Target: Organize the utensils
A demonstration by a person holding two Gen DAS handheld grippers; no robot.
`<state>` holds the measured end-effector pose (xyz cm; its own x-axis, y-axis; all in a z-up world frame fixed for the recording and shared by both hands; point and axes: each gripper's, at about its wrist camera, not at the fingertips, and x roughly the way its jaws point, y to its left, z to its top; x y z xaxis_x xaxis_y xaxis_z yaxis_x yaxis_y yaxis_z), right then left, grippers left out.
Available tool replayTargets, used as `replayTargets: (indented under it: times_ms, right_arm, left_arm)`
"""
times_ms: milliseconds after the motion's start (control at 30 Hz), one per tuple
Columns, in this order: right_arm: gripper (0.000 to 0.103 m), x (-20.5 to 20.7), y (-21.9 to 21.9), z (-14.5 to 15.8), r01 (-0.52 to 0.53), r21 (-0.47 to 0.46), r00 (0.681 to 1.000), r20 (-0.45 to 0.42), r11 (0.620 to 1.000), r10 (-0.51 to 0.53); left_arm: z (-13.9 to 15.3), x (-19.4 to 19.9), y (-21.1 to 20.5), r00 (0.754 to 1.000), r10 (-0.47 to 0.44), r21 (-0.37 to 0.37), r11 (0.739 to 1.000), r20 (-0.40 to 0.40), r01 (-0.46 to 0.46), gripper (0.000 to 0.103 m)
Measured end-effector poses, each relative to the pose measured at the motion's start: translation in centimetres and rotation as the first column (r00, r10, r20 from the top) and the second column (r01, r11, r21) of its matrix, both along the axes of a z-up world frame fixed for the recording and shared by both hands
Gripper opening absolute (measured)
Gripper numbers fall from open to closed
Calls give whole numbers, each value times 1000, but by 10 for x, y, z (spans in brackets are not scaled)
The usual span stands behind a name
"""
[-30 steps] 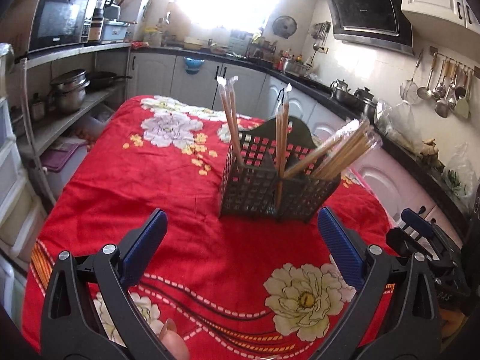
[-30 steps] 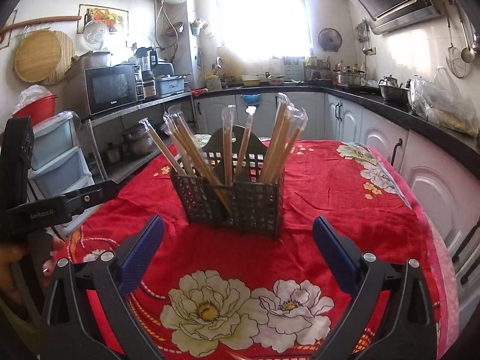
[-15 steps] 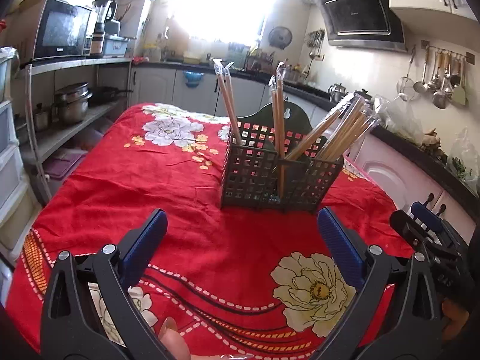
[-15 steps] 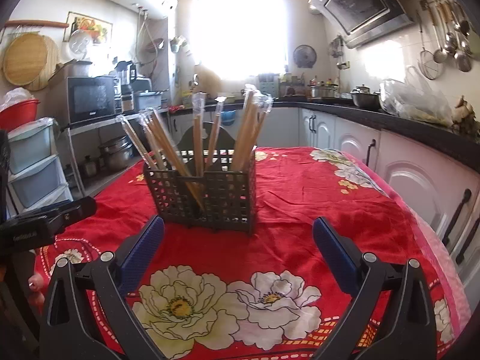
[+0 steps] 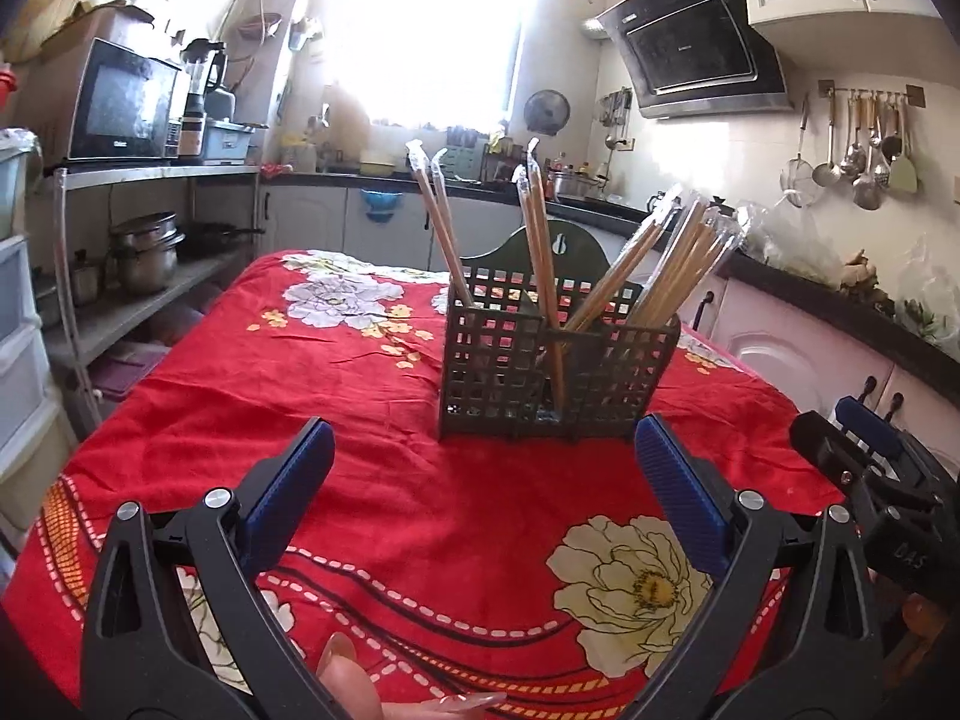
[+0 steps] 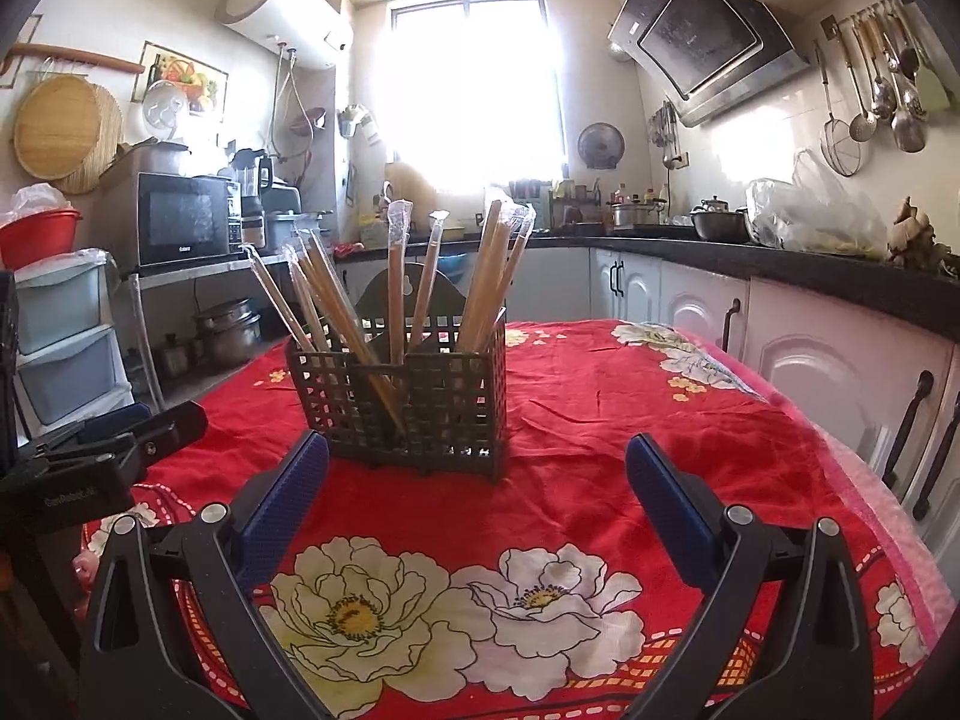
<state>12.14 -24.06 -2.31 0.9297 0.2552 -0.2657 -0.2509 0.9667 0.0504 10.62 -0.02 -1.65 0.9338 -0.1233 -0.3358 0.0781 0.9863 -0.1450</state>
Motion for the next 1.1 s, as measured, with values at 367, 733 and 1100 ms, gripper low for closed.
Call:
replayTargets:
  times_ms: [367, 733, 1100]
  right_arm:
    - [97, -3, -4, -3, -3, 34, 1000, -6, 999, 3]
    - [97, -4, -3, -4, -5, 25, 1000, -6, 1000, 5]
    - [97, -3, -3, -5, 2, 23, 1000, -12, 1000, -2]
  left_arm:
    - [-7, 3, 4, 1000, -8, -16, 1000, -14, 8, 92]
    - [-7, 1, 7, 1000, -6, -30, 1000, -12, 5, 92]
    - [-7, 1, 8, 1000, -9, -32, 999, -12, 9, 92]
